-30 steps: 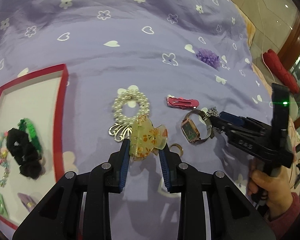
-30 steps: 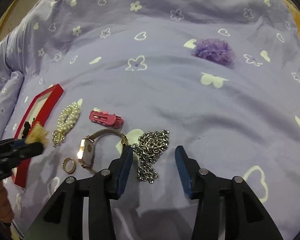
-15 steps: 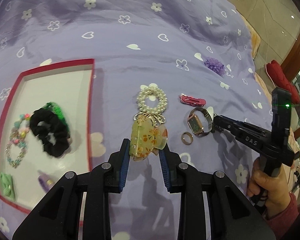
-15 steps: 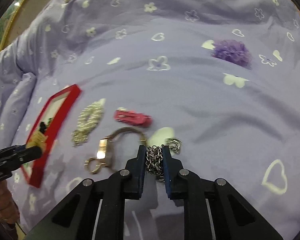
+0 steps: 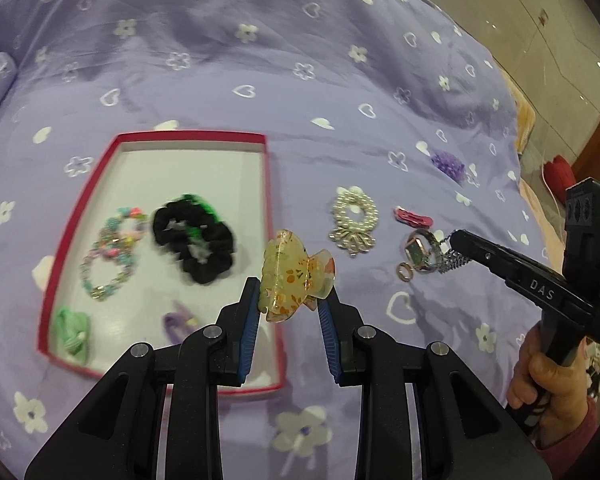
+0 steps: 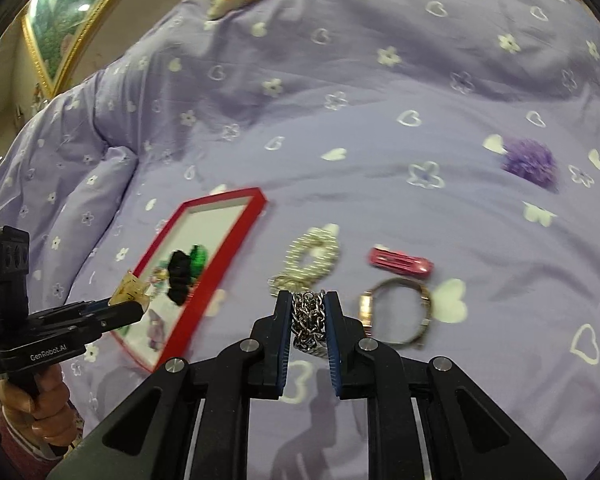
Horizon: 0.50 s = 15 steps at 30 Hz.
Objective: Organize jewelry
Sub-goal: 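Carry the claw clip with the left tool while the right tool carries the chain into the tray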
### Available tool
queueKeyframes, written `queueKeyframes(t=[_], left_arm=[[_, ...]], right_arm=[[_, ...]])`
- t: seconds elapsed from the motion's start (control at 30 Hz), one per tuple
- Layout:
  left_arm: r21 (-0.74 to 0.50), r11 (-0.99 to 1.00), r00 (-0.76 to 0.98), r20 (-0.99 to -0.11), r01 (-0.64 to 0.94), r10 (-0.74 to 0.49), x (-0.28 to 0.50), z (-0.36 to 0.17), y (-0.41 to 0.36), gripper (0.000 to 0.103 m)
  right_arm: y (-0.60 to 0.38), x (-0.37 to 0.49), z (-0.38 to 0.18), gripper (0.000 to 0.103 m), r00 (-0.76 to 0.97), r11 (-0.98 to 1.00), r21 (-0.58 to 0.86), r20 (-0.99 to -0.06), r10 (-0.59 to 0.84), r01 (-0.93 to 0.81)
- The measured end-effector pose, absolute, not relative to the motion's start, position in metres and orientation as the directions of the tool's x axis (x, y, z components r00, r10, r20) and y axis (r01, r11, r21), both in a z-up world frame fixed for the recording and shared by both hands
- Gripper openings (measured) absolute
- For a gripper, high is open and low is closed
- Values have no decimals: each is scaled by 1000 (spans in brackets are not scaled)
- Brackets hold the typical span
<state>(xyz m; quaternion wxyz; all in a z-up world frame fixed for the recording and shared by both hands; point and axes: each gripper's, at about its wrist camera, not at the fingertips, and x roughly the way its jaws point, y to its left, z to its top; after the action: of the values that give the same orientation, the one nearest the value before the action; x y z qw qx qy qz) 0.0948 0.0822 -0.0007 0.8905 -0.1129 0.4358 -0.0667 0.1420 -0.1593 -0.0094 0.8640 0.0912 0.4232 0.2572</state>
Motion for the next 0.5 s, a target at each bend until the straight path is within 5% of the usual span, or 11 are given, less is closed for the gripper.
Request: queueKeyframes(t=[0.5], left_arm=[[-253,962,635,-761,-100,-134,64,-4,146,27]], right_arm=[[-66,124,1,16,397,741,441,-643,655,-507]])
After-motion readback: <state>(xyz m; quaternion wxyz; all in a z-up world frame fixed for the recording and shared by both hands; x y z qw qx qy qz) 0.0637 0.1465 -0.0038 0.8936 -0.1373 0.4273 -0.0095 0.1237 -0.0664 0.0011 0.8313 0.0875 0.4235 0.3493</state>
